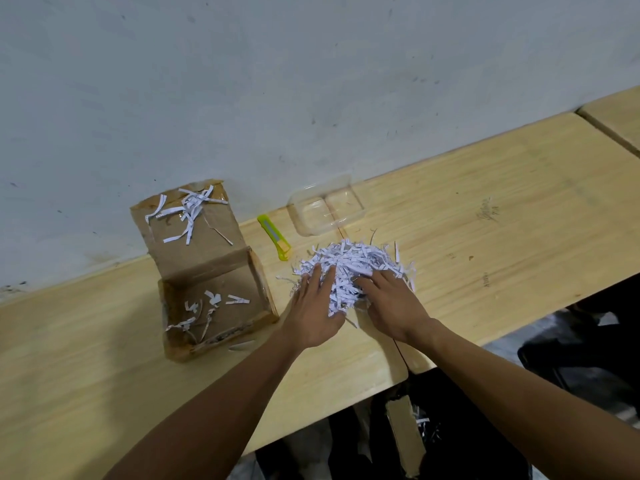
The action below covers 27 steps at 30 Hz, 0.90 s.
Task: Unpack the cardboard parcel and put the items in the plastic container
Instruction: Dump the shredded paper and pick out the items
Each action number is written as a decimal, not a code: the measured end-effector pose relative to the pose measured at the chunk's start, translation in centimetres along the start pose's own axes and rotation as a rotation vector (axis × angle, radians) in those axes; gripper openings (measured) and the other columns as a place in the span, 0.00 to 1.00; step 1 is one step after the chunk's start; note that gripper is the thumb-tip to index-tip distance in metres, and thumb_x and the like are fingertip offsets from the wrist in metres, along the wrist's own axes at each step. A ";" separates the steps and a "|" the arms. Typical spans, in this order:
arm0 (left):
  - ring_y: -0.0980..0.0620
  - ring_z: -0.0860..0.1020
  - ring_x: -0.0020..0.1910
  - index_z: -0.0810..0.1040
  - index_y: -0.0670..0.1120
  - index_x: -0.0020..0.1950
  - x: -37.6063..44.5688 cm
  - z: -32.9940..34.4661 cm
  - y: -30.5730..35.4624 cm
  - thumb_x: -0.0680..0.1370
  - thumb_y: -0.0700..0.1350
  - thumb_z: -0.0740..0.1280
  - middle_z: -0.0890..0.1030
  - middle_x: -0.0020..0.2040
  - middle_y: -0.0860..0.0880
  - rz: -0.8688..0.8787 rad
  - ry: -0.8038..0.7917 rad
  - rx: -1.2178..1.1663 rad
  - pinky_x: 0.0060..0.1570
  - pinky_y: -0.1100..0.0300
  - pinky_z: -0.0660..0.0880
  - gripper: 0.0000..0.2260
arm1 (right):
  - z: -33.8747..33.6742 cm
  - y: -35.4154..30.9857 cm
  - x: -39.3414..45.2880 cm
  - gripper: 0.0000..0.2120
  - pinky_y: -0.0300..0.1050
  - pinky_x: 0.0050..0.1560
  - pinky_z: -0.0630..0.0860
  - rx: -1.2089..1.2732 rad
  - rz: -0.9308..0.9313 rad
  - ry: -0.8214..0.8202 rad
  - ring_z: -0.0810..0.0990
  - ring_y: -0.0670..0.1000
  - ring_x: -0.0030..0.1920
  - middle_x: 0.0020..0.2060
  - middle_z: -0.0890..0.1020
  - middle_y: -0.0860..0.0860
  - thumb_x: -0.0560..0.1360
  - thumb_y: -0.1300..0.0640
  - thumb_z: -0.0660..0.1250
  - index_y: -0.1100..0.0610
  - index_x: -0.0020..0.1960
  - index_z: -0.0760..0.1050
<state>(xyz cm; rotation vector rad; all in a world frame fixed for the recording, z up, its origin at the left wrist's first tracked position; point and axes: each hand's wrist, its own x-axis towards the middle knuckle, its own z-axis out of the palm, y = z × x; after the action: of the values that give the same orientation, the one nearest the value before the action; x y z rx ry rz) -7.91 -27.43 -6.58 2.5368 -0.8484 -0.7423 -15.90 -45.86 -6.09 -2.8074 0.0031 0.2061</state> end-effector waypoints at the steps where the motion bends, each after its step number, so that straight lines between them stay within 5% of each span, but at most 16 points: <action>1: 0.44 0.40 0.78 0.40 0.56 0.79 -0.1 0.2 -0.1 0.78 0.56 0.62 0.38 0.79 0.51 0.017 0.020 -0.060 0.76 0.44 0.48 0.37 | 0.1 0.0 -0.1 0.28 0.54 0.51 0.73 -0.006 0.010 -0.006 0.73 0.60 0.57 0.58 0.77 0.55 0.68 0.55 0.51 0.55 0.66 0.72; 5: 0.48 0.41 0.79 0.51 0.58 0.78 -0.5 0.6 -0.3 0.78 0.54 0.60 0.43 0.80 0.53 0.049 0.205 -0.151 0.75 0.42 0.49 0.30 | -0.3 0.5 -0.5 0.16 0.51 0.49 0.70 -0.038 0.016 0.061 0.74 0.60 0.54 0.52 0.77 0.53 0.70 0.57 0.63 0.53 0.57 0.77; 10: 0.43 0.38 0.78 0.74 0.55 0.61 -0.2 0.4 0.1 0.78 0.53 0.54 0.50 0.80 0.50 0.162 0.408 0.032 0.74 0.38 0.50 0.15 | -1.2 0.7 0.1 0.15 0.51 0.44 0.73 0.079 -0.039 0.120 0.76 0.60 0.48 0.48 0.79 0.54 0.70 0.60 0.58 0.57 0.53 0.78; 15: 0.37 0.46 0.78 0.77 0.54 0.63 0.8 0.1 -0.2 0.77 0.56 0.48 0.59 0.78 0.44 0.058 0.379 0.088 0.73 0.38 0.54 0.23 | -0.7 1.0 0.1 0.21 0.53 0.51 0.72 -0.001 -0.006 0.029 0.75 0.59 0.58 0.57 0.78 0.53 0.72 0.60 0.62 0.52 0.65 0.75; 18: 0.39 0.53 0.78 0.78 0.54 0.60 1.1 0.0 -0.9 0.78 0.55 0.51 0.65 0.76 0.42 0.072 0.354 0.096 0.74 0.39 0.54 0.20 | -0.8 2.1 -0.5 0.16 0.52 0.49 0.70 -0.057 0.018 0.021 0.76 0.61 0.56 0.54 0.78 0.54 0.71 0.60 0.64 0.53 0.58 0.79; 21: 0.35 0.60 0.75 0.78 0.48 0.55 0.6 -0.4 -0.6 0.78 0.49 0.57 0.69 0.72 0.40 0.133 0.472 0.084 0.73 0.42 0.59 0.13 | -1.2 2.7 -1.0 0.18 0.52 0.46 0.72 -0.050 0.051 0.071 0.78 0.61 0.53 0.51 0.79 0.54 0.69 0.55 0.55 0.54 0.52 0.80; 24: 0.42 0.71 0.62 0.78 0.49 0.54 0.2 -0.9 0.2 0.76 0.44 0.61 0.75 0.60 0.46 0.184 0.545 0.157 0.58 0.49 0.69 0.10 | -1.8 1.8 -0.3 0.22 0.52 0.44 0.72 0.020 0.011 0.137 0.77 0.61 0.50 0.50 0.79 0.54 0.67 0.57 0.51 0.56 0.54 0.78; 27: 0.47 0.73 0.53 0.79 0.53 0.53 0.3 -0.5 0.3 0.75 0.46 0.57 0.76 0.51 0.52 0.209 0.448 0.242 0.51 0.54 0.65 0.13 | -1.9 0.5 0.8 0.24 0.53 0.48 0.75 0.059 -0.119 0.105 0.76 0.59 0.54 0.56 0.80 0.55 0.69 0.60 0.53 0.57 0.62 0.76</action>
<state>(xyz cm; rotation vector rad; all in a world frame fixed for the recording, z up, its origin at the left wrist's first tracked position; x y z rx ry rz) -7.58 -27.78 -6.17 2.6094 -1.0653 0.0007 -14.84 -46.92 -4.59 -2.7456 -0.1306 0.0300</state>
